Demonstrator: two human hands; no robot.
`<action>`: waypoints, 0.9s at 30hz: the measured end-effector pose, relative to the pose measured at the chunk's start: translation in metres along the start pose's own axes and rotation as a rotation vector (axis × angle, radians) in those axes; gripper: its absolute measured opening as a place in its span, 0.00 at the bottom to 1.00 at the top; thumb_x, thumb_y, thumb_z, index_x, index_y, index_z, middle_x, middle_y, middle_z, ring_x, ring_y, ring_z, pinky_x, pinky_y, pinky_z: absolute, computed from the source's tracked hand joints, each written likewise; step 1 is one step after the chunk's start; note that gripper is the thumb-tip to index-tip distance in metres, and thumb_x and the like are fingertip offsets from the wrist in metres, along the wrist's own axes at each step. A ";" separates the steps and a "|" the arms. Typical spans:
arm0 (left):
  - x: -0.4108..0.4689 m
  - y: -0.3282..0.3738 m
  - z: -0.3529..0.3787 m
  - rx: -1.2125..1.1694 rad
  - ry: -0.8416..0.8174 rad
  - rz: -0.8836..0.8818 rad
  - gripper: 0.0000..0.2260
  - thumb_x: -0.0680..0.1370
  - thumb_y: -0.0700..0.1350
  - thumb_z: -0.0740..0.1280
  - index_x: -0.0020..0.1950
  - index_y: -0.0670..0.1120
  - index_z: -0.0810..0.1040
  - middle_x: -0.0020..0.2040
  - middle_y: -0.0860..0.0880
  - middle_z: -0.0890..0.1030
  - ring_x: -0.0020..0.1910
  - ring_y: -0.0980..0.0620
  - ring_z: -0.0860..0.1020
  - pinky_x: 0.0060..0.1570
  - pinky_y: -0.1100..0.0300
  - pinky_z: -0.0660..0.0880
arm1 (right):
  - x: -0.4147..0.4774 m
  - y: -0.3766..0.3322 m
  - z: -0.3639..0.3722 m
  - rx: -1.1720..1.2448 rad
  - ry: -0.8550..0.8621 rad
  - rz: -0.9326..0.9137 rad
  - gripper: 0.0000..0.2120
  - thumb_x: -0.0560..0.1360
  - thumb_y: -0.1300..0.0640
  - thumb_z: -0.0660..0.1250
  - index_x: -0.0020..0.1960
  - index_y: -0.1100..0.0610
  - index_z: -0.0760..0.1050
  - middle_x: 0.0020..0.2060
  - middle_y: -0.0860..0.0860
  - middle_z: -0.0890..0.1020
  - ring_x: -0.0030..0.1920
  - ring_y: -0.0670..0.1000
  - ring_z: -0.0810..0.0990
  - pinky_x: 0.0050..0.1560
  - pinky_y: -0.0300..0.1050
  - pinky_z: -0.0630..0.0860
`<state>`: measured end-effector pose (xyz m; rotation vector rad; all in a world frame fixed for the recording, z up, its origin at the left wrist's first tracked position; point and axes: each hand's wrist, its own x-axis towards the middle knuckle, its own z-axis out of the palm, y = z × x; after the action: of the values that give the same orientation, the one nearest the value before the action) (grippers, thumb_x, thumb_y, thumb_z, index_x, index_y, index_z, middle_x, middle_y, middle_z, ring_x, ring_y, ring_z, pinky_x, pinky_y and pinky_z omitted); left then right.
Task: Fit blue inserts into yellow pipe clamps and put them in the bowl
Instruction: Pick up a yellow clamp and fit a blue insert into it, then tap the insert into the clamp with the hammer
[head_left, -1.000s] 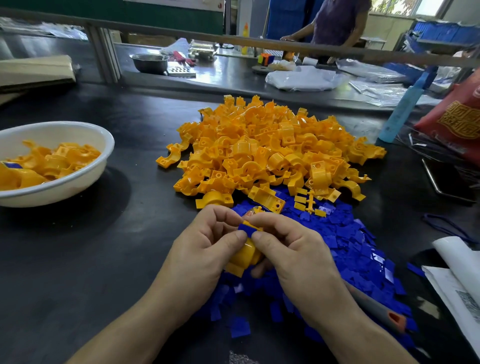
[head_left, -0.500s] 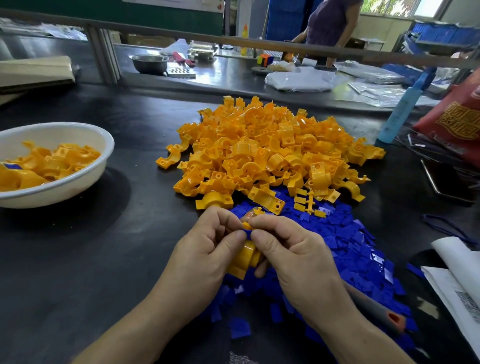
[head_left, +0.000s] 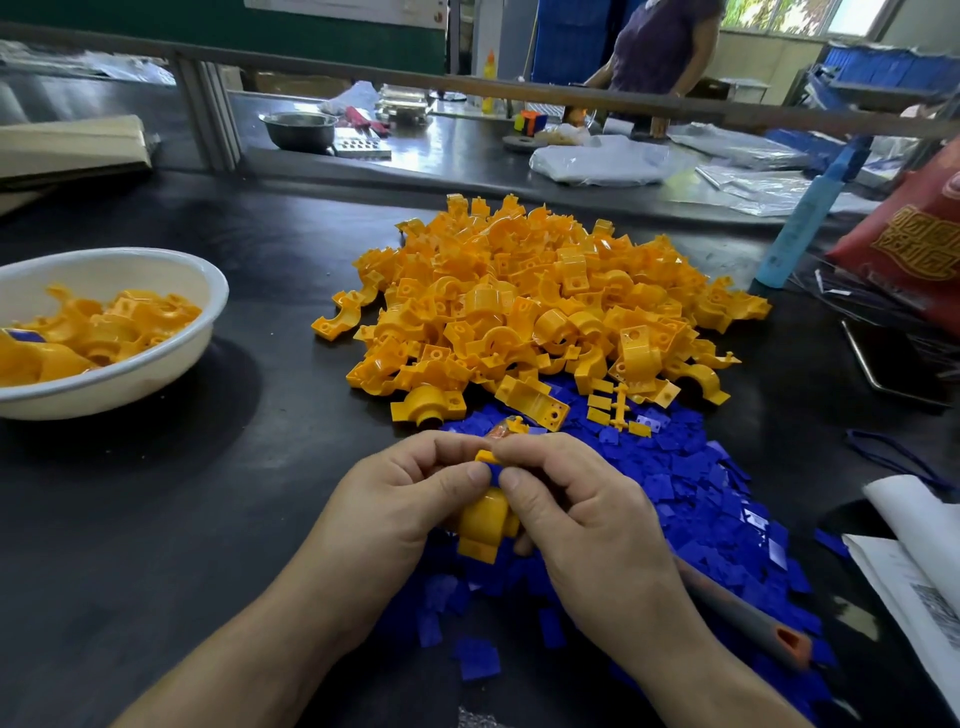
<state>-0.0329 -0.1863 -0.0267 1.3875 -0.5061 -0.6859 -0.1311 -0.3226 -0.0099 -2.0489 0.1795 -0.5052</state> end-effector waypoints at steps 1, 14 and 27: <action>0.000 0.000 0.000 -0.020 -0.001 -0.006 0.12 0.71 0.52 0.71 0.53 0.53 0.84 0.51 0.45 0.85 0.48 0.46 0.84 0.44 0.58 0.80 | 0.000 0.000 0.000 -0.019 0.002 -0.008 0.12 0.77 0.53 0.64 0.52 0.35 0.76 0.50 0.34 0.77 0.49 0.42 0.79 0.43 0.35 0.78; -0.002 -0.002 0.001 0.011 0.014 0.018 0.10 0.72 0.53 0.69 0.51 0.53 0.84 0.46 0.46 0.85 0.43 0.49 0.82 0.45 0.52 0.78 | -0.003 -0.005 0.000 -0.022 0.052 -0.055 0.09 0.76 0.51 0.64 0.48 0.36 0.76 0.47 0.36 0.78 0.44 0.43 0.80 0.41 0.34 0.76; 0.002 0.020 -0.036 0.176 0.494 -0.098 0.07 0.78 0.45 0.68 0.43 0.53 0.84 0.38 0.46 0.84 0.31 0.52 0.82 0.26 0.57 0.78 | 0.004 0.002 -0.049 -0.704 0.001 -0.017 0.16 0.76 0.40 0.59 0.62 0.41 0.71 0.52 0.37 0.72 0.51 0.39 0.71 0.46 0.34 0.69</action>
<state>-0.0038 -0.1617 -0.0113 1.6894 -0.1073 -0.3582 -0.1479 -0.3640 0.0106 -2.7351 0.3819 -0.4951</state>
